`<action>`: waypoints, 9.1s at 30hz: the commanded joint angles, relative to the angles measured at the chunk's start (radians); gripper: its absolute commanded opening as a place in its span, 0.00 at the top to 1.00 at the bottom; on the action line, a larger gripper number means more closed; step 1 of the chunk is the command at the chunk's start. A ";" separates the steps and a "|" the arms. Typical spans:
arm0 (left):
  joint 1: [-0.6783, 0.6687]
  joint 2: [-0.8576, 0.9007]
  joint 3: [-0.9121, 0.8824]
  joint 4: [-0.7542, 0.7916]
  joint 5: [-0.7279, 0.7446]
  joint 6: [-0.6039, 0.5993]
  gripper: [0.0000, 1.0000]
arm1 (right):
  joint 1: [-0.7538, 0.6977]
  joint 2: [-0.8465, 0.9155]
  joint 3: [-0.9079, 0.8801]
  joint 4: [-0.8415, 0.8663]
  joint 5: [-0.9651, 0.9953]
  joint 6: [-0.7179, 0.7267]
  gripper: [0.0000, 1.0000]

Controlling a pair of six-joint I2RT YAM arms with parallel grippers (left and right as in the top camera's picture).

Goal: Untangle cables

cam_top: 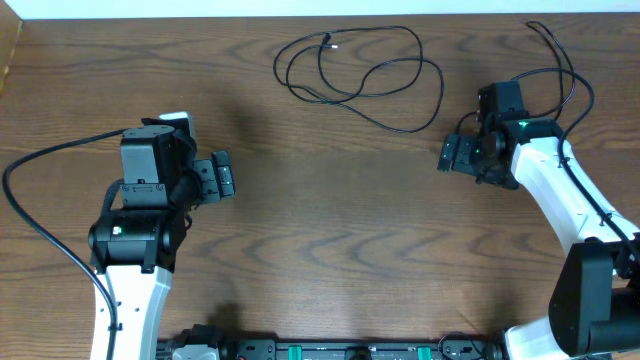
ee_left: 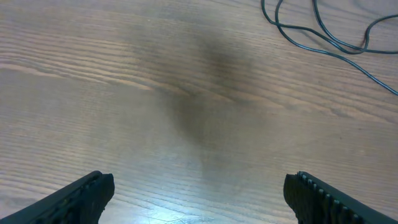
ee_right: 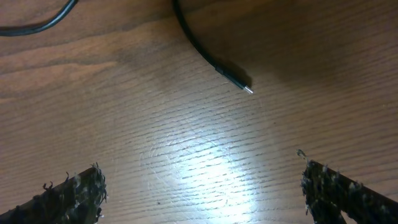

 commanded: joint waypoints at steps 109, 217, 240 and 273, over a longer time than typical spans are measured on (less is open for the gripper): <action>0.005 0.004 0.021 0.004 -0.010 -0.009 0.08 | 0.005 -0.004 -0.003 0.000 0.019 -0.006 0.01; 0.002 -1.049 -1.039 0.683 0.040 -0.106 0.07 | 0.005 -0.004 -0.003 0.001 0.019 -0.006 0.01; 0.002 -1.049 -1.039 0.683 0.040 -0.106 0.08 | 0.004 -0.002 -0.003 0.000 0.019 -0.006 0.01; 0.002 -1.049 -1.039 0.683 0.040 -0.106 0.07 | 0.005 -0.881 -0.849 1.021 0.038 0.115 0.01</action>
